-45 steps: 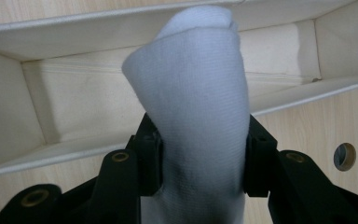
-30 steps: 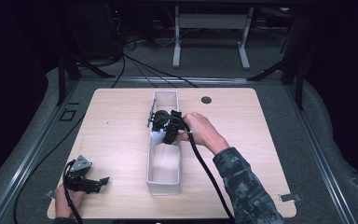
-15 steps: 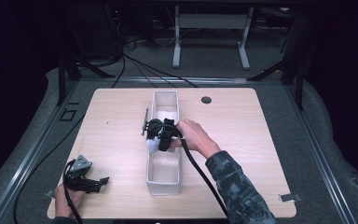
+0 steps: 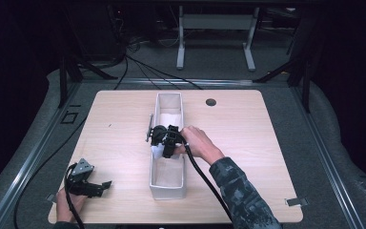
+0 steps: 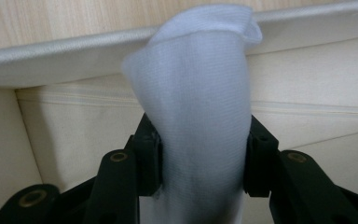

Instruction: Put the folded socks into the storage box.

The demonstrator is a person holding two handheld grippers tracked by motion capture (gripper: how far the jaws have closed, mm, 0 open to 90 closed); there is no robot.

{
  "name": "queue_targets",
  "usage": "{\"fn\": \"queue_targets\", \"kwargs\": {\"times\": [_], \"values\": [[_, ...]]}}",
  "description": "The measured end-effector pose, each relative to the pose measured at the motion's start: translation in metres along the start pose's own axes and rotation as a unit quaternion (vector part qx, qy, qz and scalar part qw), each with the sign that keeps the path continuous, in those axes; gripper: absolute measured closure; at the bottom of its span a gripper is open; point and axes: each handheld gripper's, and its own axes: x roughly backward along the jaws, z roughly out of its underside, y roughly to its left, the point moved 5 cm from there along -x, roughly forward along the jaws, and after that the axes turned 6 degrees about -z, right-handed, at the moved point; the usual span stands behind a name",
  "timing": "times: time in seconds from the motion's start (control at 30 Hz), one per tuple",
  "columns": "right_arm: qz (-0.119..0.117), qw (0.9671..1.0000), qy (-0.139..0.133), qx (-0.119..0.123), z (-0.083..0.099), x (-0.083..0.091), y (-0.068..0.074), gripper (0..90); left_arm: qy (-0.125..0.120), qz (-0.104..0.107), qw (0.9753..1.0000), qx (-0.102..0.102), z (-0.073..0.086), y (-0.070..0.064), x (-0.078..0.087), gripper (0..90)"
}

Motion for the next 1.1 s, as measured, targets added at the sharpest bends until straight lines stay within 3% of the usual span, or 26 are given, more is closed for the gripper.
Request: {"fn": "queue_targets", "kwargs": {"times": [0.47,0.53,0.67,1.1], "values": [[-0.006,1.0000,0.007,0.002,0.002,-0.016,0.004,56.7,0.000,-0.001,1.0000,0.001,0.000,0.000,0.000,0.3],[-0.007,0.9997,0.024,0.007,0.002,-0.022,0.004,56.3,0.000,-0.001,1.0000,0.001,0.000,0.000,0.000,0.2],[-0.012,0.9998,0.015,0.002,0.003,-0.026,0.005,55.7,0.000,-0.001,1.0000,0.000,0.000,0.000,0.000,0.2],[-0.021,0.9995,0.022,-0.001,0.004,-0.034,0.004,53.6,0.000,0.000,1.0000,0.000,0.000,0.000,0.000,0.2]]}}
